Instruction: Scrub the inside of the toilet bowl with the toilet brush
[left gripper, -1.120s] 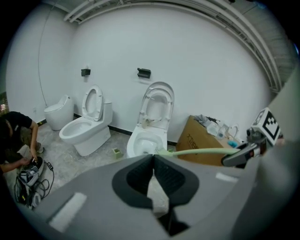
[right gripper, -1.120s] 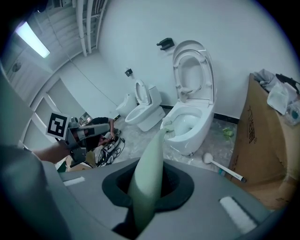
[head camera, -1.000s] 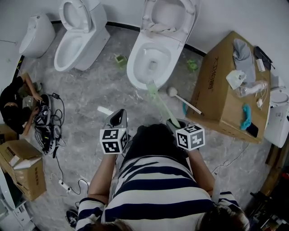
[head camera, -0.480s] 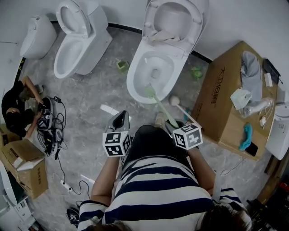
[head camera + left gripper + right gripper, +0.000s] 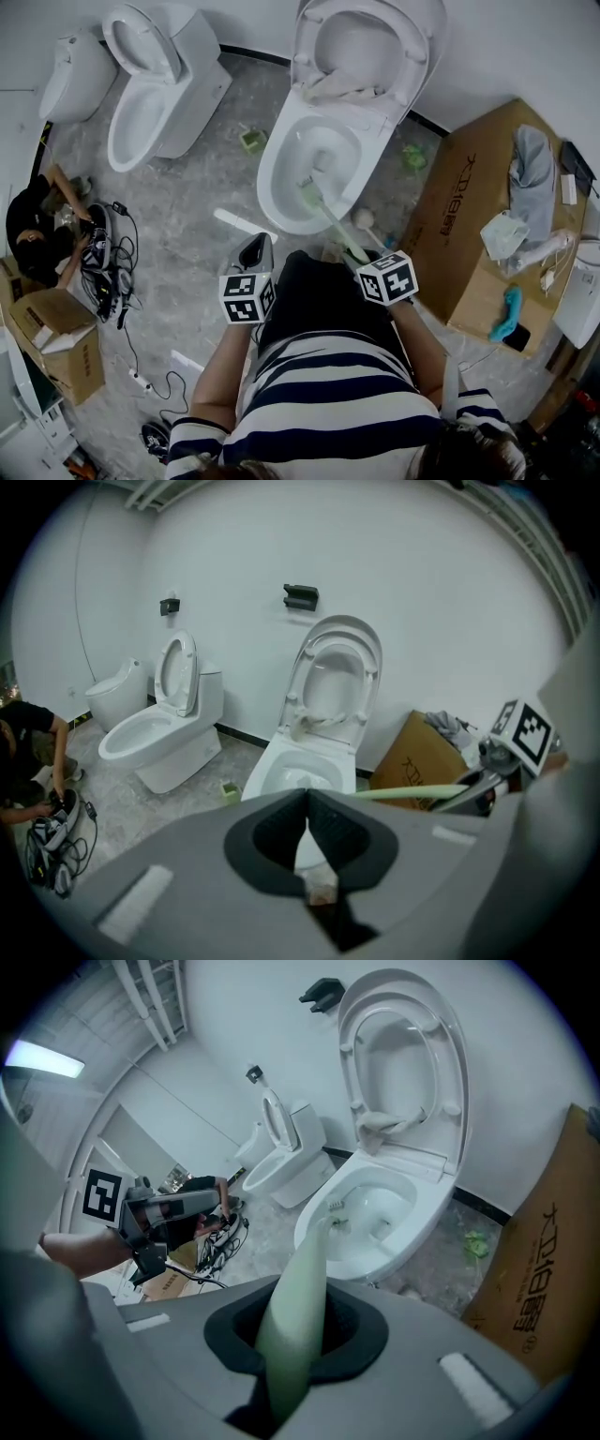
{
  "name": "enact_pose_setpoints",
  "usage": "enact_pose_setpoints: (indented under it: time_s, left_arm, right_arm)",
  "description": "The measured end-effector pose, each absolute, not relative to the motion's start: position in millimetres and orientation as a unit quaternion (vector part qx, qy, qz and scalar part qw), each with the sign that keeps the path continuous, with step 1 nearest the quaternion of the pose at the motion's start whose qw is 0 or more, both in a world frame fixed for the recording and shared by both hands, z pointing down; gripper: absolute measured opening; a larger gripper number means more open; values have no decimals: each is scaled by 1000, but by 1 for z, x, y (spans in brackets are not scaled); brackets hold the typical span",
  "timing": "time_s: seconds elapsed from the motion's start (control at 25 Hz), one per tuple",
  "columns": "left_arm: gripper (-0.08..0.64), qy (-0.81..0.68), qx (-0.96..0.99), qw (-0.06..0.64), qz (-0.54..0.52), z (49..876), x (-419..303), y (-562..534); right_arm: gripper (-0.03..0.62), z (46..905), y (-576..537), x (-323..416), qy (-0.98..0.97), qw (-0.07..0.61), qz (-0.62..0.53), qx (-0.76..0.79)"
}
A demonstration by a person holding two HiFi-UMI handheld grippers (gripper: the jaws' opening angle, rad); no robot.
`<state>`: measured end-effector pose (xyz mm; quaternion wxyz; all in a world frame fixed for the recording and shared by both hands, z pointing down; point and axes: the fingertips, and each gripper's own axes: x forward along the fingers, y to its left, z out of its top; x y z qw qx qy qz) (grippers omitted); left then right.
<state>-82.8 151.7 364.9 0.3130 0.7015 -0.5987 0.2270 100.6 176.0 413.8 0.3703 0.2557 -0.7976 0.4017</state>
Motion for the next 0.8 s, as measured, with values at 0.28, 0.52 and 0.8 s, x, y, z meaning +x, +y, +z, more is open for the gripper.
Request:
enact_pose_setpoints:
  time_s: [0.28, 0.52, 0.8]
  left_arm:
    - [0, -587, 694, 338, 242, 394, -75, 130]
    - [0, -566, 705, 340, 259, 426, -68, 103]
    - [0, -544, 710, 343, 286, 468, -86, 80]
  right_arm:
    - [41, 447, 153, 97, -784, 383, 424, 244]
    - [41, 485, 130, 85, -767, 393, 444, 244]
    - [41, 528, 106, 66, -747, 398, 467, 256]
